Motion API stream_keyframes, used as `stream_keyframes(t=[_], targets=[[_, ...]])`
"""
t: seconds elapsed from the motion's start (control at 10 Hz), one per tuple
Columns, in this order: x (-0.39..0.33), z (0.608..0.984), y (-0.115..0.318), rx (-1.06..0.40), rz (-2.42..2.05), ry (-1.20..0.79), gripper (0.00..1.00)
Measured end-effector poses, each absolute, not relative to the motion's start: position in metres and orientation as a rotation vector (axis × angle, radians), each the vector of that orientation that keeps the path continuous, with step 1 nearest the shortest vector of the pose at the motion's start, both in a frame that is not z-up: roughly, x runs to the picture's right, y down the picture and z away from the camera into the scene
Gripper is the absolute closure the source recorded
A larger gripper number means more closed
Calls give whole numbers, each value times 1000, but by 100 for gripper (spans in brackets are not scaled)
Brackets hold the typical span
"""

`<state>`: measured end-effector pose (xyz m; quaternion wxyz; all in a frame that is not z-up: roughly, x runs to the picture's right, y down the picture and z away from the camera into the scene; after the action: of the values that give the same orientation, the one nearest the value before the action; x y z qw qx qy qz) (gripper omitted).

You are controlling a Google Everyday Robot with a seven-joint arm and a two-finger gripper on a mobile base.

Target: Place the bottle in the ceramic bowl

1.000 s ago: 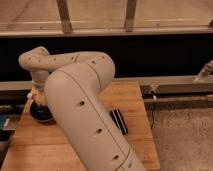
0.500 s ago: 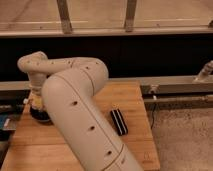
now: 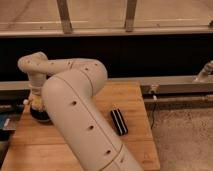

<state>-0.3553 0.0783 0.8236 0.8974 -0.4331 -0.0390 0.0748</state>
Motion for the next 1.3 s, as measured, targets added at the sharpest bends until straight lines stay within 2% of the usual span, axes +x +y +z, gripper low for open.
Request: stream_keyframes(t=[0.9, 1.3], targets=[[-353, 823, 76, -896, 152, -101, 20], [-347, 806, 55, -852, 158, -115, 20]])
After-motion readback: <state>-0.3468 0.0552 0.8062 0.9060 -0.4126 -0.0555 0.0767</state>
